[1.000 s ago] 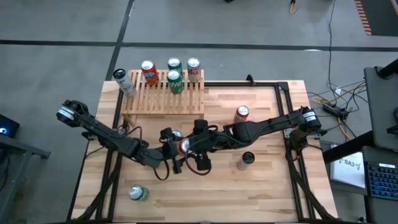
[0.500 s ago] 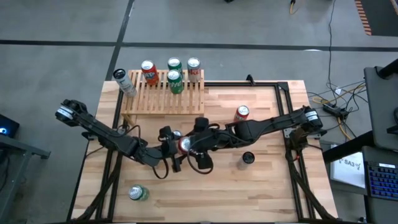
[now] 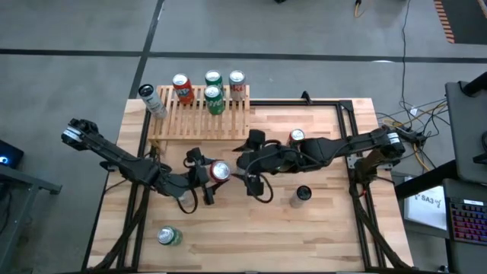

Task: Place canned beverage on shelf
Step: Put the bottom orange soda can on the shelf aligned with the other orange soda can

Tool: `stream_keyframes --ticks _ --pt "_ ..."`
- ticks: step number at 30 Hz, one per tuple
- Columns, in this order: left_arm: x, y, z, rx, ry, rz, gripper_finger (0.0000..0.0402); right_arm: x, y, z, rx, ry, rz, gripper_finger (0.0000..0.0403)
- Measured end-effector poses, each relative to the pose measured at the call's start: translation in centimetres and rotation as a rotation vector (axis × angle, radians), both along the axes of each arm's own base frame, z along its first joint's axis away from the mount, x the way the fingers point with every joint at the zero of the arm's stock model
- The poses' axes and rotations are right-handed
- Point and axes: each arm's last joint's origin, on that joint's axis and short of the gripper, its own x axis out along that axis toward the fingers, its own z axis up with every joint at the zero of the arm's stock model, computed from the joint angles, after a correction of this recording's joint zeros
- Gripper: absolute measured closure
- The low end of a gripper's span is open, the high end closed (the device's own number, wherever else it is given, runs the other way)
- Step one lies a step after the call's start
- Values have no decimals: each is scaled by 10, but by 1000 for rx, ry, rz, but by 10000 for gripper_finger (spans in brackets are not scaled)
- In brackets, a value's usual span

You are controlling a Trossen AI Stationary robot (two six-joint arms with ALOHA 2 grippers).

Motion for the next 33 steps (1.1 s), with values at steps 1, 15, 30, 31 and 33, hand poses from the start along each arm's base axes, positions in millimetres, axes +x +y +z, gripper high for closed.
stream_keyframes --ticks 1,15,30,31,33 --pt "-2 1 2 -1 -4 1 125 -2 -1 3 -8 -7 -6 74" --pt "-41 30 36 53 -84 198 125 -21 -16 22 -59 -20 -31 74" --pt "-70 76 38 63 -86 420 125 -25 -71 3 -40 89 -93 74" --pt "-72 78 35 62 -89 430 125 -26 -76 2 -35 88 -97 74" --pt "-75 83 29 53 -87 430 125 -27 -84 0 -26 72 -107 74"
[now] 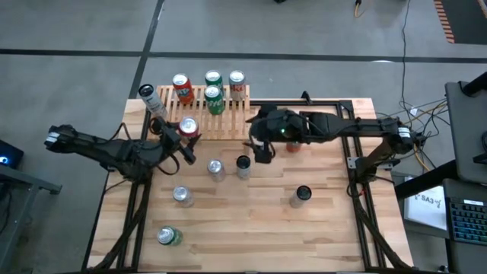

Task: Place canned beverage on shelf
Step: Put the bottom orange soda can on the shelf aligned with the other orange soda can

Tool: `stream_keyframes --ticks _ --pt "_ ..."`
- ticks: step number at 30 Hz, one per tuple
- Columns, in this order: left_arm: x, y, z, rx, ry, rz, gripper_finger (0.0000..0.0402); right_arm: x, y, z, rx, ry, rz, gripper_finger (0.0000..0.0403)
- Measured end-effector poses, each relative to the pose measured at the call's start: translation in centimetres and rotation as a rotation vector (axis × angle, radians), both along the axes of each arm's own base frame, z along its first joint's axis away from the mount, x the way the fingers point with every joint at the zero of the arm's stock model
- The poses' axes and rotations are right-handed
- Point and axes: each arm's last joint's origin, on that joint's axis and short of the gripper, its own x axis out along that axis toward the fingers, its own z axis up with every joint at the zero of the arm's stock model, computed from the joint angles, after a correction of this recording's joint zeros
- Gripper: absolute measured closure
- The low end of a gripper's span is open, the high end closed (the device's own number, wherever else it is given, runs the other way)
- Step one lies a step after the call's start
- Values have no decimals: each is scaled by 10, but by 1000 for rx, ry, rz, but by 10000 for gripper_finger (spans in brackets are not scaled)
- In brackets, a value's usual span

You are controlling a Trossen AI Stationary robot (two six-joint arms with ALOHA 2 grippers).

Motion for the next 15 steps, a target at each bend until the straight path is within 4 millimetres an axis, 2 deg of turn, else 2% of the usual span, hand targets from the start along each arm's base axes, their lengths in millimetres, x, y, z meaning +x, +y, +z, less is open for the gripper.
stream_keyframes --ticks 7,15 --pt "-6 19 -18 -41 -53 45 125 2 -20 -6 -17 -17 -42 74" --pt "-6 38 -41 -65 -121 45 125 9 -23 -9 35 -131 22 74"
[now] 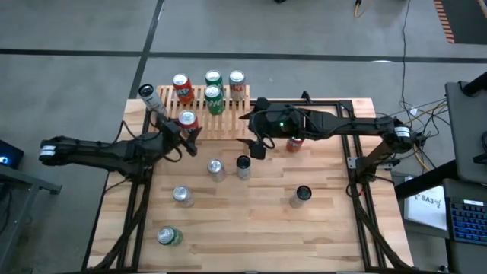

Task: Place canned beverage on shelf
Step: Put the bottom orange soda can on the shelf aligned with the other orange soda can

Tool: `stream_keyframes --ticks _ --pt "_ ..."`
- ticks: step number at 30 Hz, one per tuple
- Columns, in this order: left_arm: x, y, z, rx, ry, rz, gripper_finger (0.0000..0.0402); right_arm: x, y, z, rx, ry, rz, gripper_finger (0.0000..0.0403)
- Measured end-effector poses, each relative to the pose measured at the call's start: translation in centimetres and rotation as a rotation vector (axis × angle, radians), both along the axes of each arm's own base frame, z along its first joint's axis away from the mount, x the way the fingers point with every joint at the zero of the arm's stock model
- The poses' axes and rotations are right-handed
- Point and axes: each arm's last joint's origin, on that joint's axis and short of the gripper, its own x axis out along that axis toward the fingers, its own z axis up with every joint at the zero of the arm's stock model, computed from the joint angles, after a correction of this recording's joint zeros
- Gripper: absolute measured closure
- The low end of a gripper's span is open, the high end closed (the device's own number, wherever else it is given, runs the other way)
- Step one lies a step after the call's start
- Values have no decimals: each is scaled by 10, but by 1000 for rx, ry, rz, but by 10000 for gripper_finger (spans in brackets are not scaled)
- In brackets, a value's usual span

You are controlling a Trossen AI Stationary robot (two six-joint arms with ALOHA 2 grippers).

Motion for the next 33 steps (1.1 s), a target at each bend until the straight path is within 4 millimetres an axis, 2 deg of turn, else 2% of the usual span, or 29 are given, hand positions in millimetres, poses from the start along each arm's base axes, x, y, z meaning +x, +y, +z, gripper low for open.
stream_keyframes --ticks 5,9,19,33 --pt "1 8 -3 8 -41 -24 125 1 0 -8 13 -2 -7 74" --pt "-1 14 -7 13 -19 9 125 5 0 -12 18 -67 1 74" --pt "-2 17 -10 14 -13 31 125 8 0 -37 41 -119 7 74" --pt "-3 26 -15 0 -5 85 125 8 0 -38 43 -115 7 74"
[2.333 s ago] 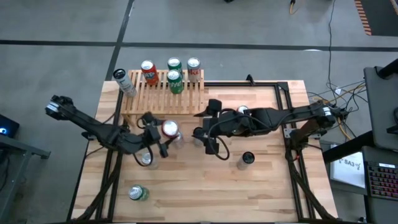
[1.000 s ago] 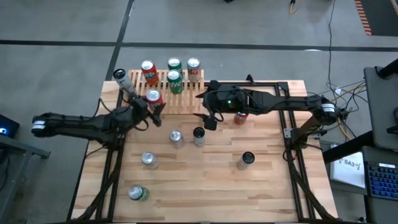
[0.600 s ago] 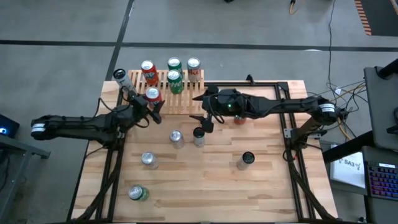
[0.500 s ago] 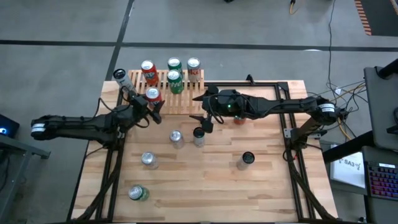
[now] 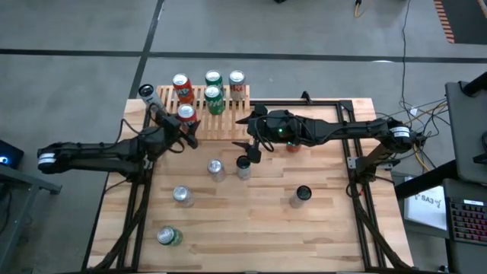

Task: Place canned beverage on shelf
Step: Put the bottom orange soda can on the shelf aligned with the other orange soda can

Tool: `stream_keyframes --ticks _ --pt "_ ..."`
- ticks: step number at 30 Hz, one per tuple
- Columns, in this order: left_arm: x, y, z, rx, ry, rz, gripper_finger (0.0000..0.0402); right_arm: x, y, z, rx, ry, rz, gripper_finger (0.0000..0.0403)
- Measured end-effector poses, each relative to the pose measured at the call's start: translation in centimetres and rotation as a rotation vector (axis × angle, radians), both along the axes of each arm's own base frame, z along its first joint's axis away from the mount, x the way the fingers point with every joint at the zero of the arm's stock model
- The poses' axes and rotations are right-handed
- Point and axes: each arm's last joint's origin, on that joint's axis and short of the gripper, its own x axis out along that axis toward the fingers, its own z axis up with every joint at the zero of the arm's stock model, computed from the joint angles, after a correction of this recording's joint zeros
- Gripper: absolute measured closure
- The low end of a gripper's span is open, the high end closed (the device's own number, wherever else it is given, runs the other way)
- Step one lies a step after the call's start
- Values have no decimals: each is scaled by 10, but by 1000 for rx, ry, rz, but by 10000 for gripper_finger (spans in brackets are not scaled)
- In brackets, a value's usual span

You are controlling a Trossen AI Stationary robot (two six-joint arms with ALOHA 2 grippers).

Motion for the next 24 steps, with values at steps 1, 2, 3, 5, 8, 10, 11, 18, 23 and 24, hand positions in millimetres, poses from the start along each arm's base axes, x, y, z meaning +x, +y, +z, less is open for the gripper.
stream_keyframes --ticks 1,2,3,5,8,10,11,18,23,24 --pt "0 0 -1 -1 3 1 125 0 0 0 0 0 0 74" --pt "1 0 -1 -3 4 2 125 0 0 0 -1 0 0 74" --pt "1 1 -1 -4 6 4 125 0 0 0 -1 1 0 74" --pt "2 1 -2 -7 7 9 125 0 0 0 -1 1 0 74" --pt "3 1 -3 -13 11 11 125 0 0 0 -1 1 0 74" --pt "4 1 -4 -18 11 12 124 0 0 0 -1 1 0 74" --pt "4 1 -5 -20 12 12 123 0 0 0 -1 1 0 74" --pt "6 2 -7 -24 26 23 121 0 0 0 4 1 -1 74" --pt "7 2 -9 -25 32 44 120 0 0 -1 5 4 -2 74" --pt "7 2 -9 -25 32 44 120 0 0 -1 5 4 -2 74"
